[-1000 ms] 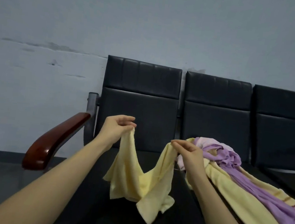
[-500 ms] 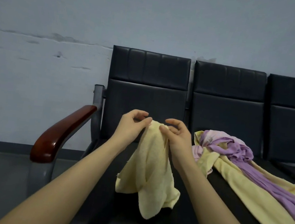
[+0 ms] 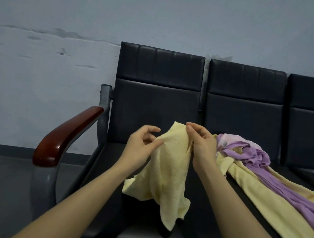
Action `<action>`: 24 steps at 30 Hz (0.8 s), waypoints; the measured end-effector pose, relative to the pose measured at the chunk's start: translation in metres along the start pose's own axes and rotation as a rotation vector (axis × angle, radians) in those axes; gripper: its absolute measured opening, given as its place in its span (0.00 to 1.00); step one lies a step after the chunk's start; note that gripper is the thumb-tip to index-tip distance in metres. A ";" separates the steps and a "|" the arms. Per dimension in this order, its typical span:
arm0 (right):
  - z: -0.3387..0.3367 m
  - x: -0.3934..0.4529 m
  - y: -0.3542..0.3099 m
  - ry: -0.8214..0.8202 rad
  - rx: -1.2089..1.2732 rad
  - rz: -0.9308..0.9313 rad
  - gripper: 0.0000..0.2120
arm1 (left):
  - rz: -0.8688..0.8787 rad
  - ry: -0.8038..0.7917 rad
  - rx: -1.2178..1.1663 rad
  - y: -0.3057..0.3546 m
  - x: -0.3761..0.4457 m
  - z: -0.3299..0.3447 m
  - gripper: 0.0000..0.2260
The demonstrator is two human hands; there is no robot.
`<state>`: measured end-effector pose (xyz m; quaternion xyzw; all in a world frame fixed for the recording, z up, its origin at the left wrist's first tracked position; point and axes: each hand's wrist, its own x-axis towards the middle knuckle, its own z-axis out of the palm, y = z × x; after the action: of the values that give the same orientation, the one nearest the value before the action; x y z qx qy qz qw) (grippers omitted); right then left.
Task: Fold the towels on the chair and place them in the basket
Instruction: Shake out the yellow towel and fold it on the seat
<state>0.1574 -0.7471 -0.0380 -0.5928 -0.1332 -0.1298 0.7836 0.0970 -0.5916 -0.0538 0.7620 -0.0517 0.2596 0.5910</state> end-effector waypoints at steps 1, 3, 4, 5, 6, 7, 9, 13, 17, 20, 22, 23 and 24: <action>-0.003 0.000 0.001 0.021 0.023 0.016 0.03 | 0.008 0.025 -0.048 0.004 0.003 -0.003 0.11; -0.009 0.002 -0.001 0.062 0.051 0.038 0.03 | -0.002 0.103 -0.144 0.013 0.014 -0.009 0.09; -0.012 0.003 -0.003 0.083 0.060 0.047 0.03 | -0.019 0.142 -0.183 0.018 0.021 -0.013 0.08; -0.015 0.005 -0.006 0.104 0.070 0.049 0.04 | -0.037 0.170 -0.215 0.024 0.029 -0.017 0.06; -0.018 0.008 -0.011 0.120 0.080 0.040 0.05 | -0.054 0.187 -0.241 0.030 0.036 -0.020 0.05; -0.020 0.011 -0.016 0.130 0.081 0.024 0.07 | -0.070 0.195 -0.261 0.036 0.043 -0.023 0.05; -0.023 0.017 -0.028 0.145 0.086 -0.023 0.11 | -0.099 0.208 -0.291 0.045 0.056 -0.029 0.06; -0.026 0.024 -0.046 0.138 0.097 -0.080 0.23 | -0.104 0.197 -0.401 0.054 0.077 -0.042 0.15; -0.033 0.025 -0.050 0.058 0.093 -0.111 0.33 | -0.050 0.133 -0.401 0.059 0.090 -0.051 0.26; -0.038 0.022 -0.050 0.052 -0.018 -0.138 0.31 | -0.024 0.105 -0.290 0.061 0.094 -0.057 0.27; -0.040 0.017 -0.048 0.084 -0.115 -0.167 0.22 | -0.019 0.136 -0.142 0.060 0.092 -0.056 0.26; -0.040 0.014 -0.045 0.094 -0.140 -0.179 0.16 | -0.015 0.161 -0.064 0.057 0.088 -0.055 0.24; -0.041 0.010 -0.043 0.101 -0.151 -0.184 0.11 | -0.010 0.182 -0.007 0.054 0.084 -0.053 0.23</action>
<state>0.1534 -0.7986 -0.0071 -0.6281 -0.1371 -0.2404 0.7273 0.1303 -0.5395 0.0406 0.7334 0.0054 0.3247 0.5973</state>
